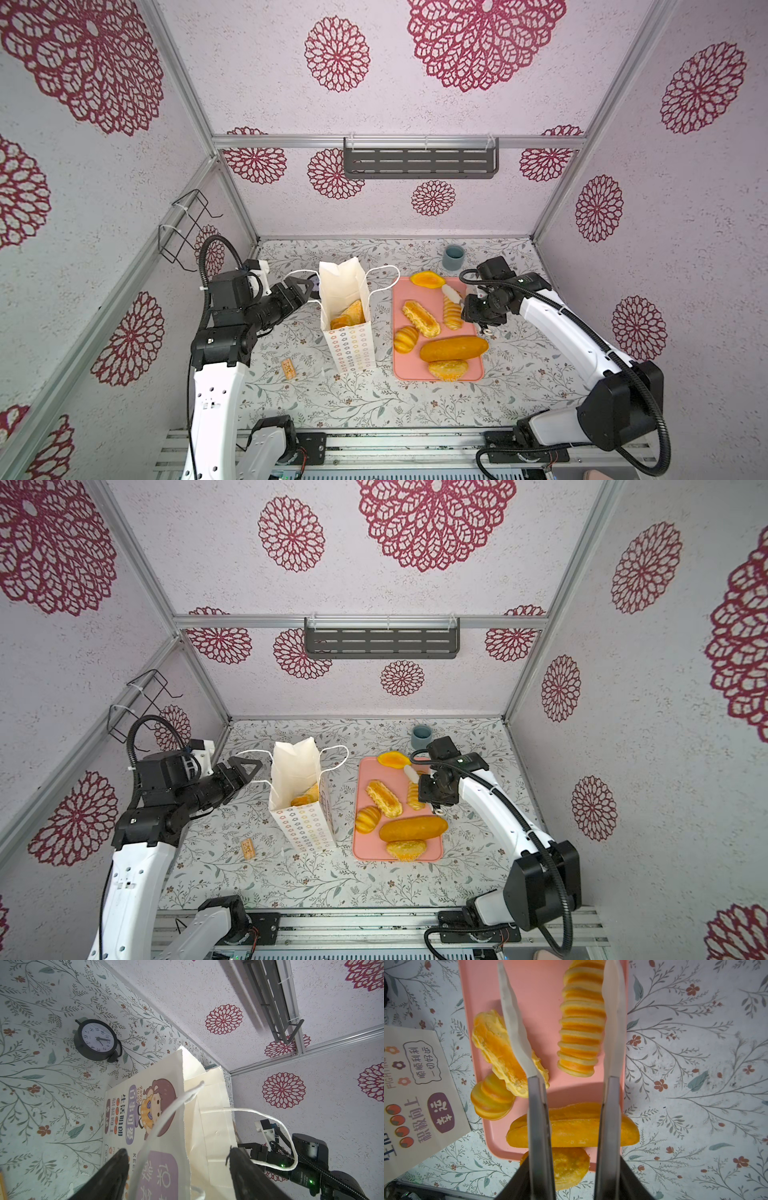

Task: Place the fake bread into the paper bag
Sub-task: 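Swing the empty tongs with the right gripper back over the tray, then lower the tongs and squeeze them around the striped bun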

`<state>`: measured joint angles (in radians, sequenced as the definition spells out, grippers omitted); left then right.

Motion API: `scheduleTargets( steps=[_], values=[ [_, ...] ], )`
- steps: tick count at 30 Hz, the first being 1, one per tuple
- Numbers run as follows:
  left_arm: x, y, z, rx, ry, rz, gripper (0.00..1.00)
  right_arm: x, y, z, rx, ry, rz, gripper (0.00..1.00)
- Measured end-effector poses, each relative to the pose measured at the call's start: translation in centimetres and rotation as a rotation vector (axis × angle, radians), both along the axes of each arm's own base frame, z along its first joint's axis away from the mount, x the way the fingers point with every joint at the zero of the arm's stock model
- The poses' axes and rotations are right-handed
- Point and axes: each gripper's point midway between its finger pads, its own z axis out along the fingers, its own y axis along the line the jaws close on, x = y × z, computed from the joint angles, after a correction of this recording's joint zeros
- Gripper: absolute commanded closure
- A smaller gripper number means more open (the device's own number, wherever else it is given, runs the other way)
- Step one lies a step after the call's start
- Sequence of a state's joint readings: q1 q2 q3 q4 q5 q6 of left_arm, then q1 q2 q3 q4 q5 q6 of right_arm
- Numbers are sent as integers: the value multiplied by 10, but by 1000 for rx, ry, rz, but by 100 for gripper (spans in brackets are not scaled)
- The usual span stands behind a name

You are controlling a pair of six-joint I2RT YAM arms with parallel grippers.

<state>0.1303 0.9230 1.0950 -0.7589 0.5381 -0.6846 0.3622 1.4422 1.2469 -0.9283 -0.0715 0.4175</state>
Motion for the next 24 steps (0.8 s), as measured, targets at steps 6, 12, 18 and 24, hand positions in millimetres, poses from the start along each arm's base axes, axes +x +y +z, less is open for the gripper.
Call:
scheduleTargets(
  steps=[6, 12, 18, 24],
  values=[
    [2, 0, -2, 4, 2, -2, 21, 2, -5, -13, -32, 65, 7, 47],
    [6, 1, -3, 11, -2, -7, 20, 3, -6, -22, -49, 114, 17, 48],
    [8, 1, -5, 21, -4, -14, 20, 6, -4, -34, -69, 163, 30, 49],
    [8, 1, -5, 31, -7, -20, 20, 7, -5, -40, -86, 192, 37, 50]
  ],
)
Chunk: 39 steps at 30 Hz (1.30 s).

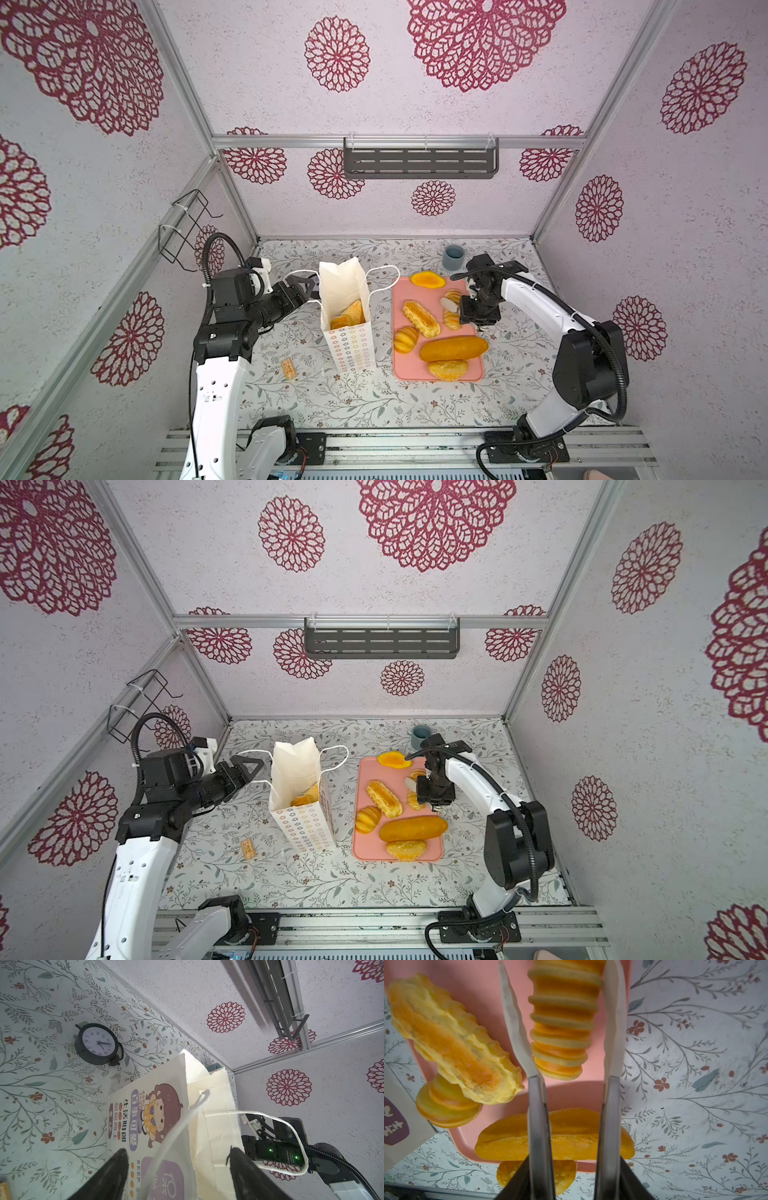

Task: Place the fake bread into the paper bag
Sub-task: 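Lower the tongs and squeeze them around the striped bun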

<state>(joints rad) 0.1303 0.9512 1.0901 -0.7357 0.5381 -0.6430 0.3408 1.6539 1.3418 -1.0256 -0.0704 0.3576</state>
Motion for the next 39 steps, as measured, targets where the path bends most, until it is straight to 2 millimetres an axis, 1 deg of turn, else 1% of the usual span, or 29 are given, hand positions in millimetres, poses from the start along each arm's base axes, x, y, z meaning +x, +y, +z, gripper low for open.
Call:
scheduleTargets(
  steps=[9, 14, 18, 27, 31, 35, 39],
  values=[
    [0, 0, 0, 6, -3, -4, 20, 1, -3, -8, -25, 23, 7, 50],
    [0, 0, 0, 6, -3, -3, 20, 5, -1, -11, -29, 33, 15, 52],
    [0, 0, 0, 6, -3, -3, 20, 10, 0, -10, -28, 28, 21, 55],
    [0, 0, 0, 6, -3, -4, 20, 14, 1, -9, -23, 16, 19, 67],
    [0, 0, -1, 6, -1, -4, 24, 14, 2, -9, -13, 1, 11, 70],
    [1, -1, -1, 3, 2, -7, 27, 14, 4, 0, 11, -32, -5, 72],
    [1, -1, -1, 0, 3, -9, 31, 15, 7, 20, 52, -93, -22, 74]
  ],
)
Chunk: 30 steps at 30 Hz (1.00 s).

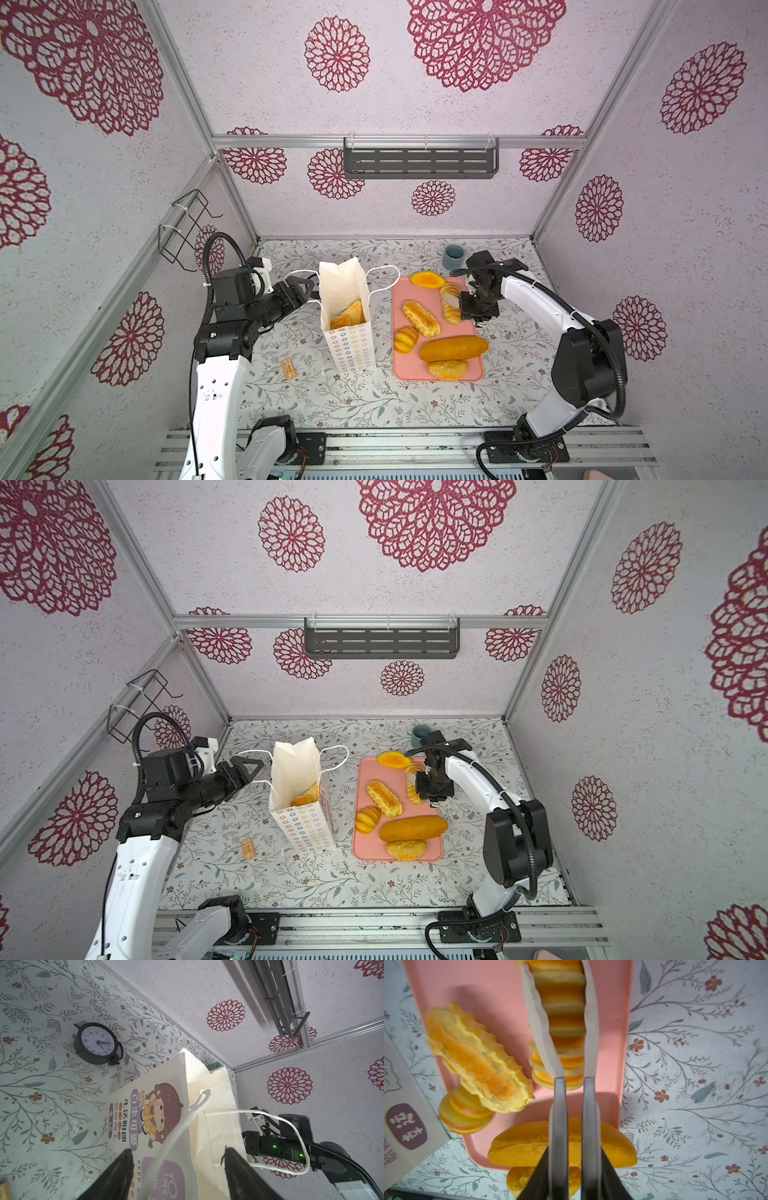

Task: Place the fake bread into the paper bag
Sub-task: 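Lower the tongs and squeeze them around the striped bun, then lift the striped bun with the tongs and carry it over the bag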

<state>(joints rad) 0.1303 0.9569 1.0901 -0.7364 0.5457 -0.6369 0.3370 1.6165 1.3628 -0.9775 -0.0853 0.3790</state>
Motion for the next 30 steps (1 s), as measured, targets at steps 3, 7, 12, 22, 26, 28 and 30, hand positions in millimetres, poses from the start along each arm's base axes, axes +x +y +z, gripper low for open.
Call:
scheduleTargets(
  steps=[3, 7, 12, 22, 26, 28, 30],
  values=[
    [0, -1, 0, -5, 1, -3, 34, 2, 2, 14, 28, -49, -13, 76],
    [-1, -3, 1, -18, 2, -11, 37, 4, 6, 25, 64, -83, -24, 77],
    [-2, -5, 3, -38, 6, -16, 43, -1, 10, 36, 114, -107, -32, 78],
    [-3, -8, 6, -64, 5, -20, 65, -7, 26, 88, 280, -221, -28, 78],
    [-2, -8, 7, -66, 2, -19, 75, -8, 32, 106, 331, -252, -21, 78],
    [-2, -8, 7, -67, 2, -18, 81, -7, 36, 117, 363, -271, -15, 79],
    [-3, -8, 8, -66, -1, -19, 86, -7, 40, 129, 398, -292, -7, 79]
  ],
)
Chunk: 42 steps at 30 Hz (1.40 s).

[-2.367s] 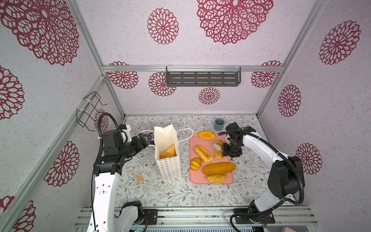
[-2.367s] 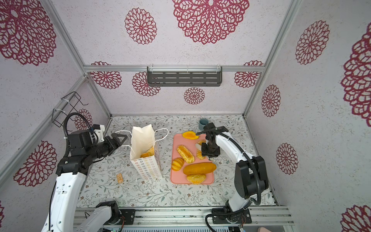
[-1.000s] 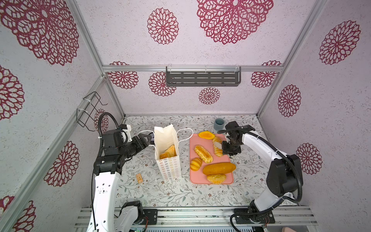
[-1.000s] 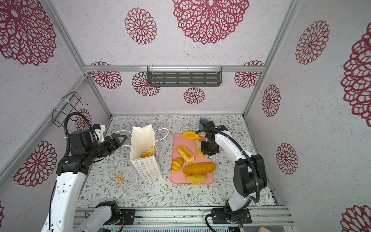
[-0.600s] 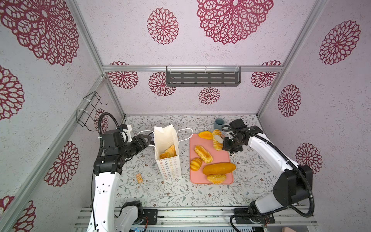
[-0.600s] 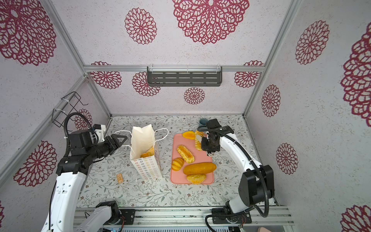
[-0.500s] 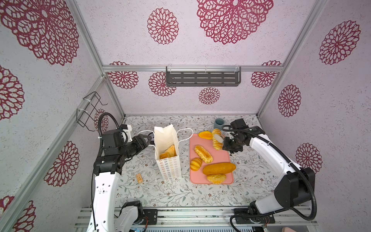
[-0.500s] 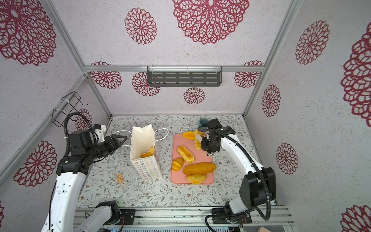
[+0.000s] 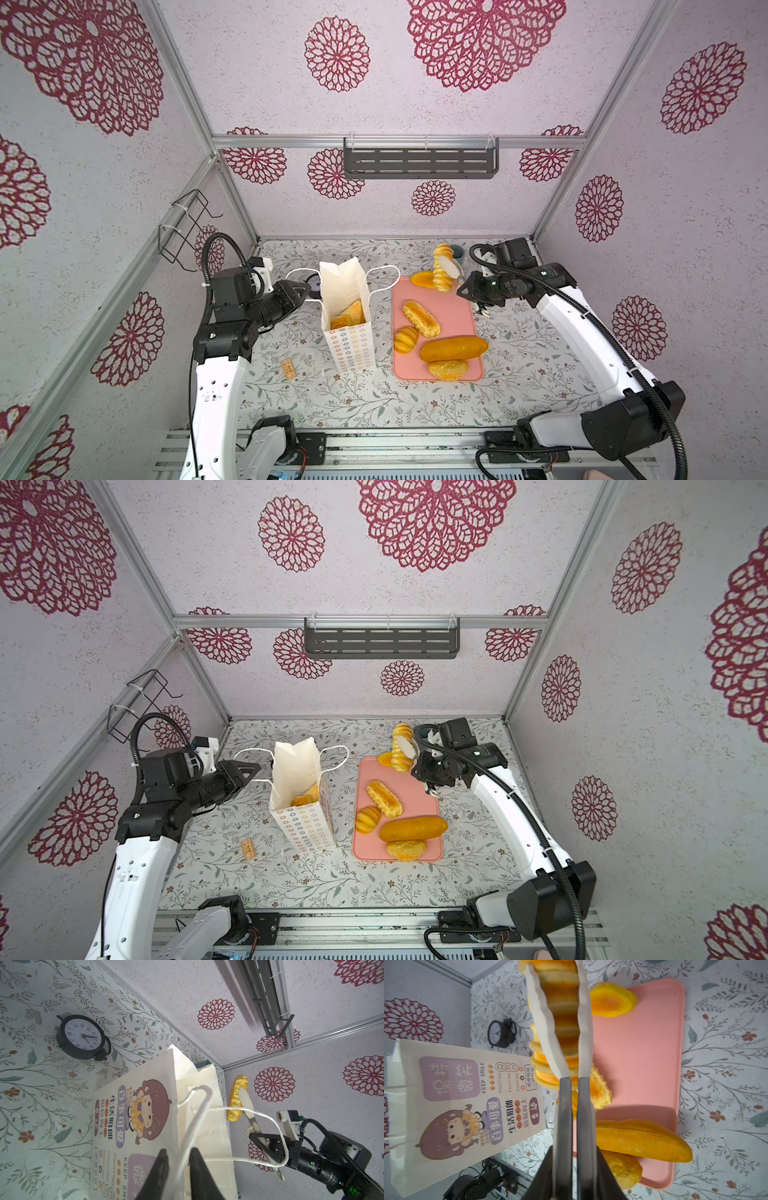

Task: Place the fake bread into the paper bag
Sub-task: 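Lift the striped bun with the tongs and carry it over the bag, then lower the striped bun into the bag and release it from the tongs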

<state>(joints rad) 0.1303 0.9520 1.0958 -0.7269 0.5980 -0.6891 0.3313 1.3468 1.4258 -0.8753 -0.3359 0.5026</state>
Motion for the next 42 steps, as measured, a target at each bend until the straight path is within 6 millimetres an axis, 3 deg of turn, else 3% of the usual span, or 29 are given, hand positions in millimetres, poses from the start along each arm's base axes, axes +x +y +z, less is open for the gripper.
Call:
scheduleTargets(
  steps=[7, 11, 16, 21, 25, 31, 36, 42],
  values=[
    [0, 0, 1, 1, -4, -2, 100, -1, 24, 61, 194, -133, 60, 79],
    [0, 0, 1, 2, -5, -3, 100, -8, 40, 96, 313, -211, 111, 79],
    [0, 0, 1, 2, -5, -3, 100, -27, 75, 133, 413, -276, 215, 80],
    [0, 0, 1, 2, -3, -1, 100, -54, 112, 154, 448, -298, 340, 80],
    [1, 1, 0, 3, -1, 1, 100, -67, 136, 151, 440, -282, 400, 81],
    [1, 1, 0, 5, -1, 4, 100, -69, 161, 123, 362, -232, 423, 82],
    [1, 2, -1, 7, 2, 7, 100, -75, 173, 102, 290, -196, 442, 82],
    [1, 2, -1, 10, 3, 11, 100, -79, 179, 94, 223, -200, 459, 82]
  ],
)
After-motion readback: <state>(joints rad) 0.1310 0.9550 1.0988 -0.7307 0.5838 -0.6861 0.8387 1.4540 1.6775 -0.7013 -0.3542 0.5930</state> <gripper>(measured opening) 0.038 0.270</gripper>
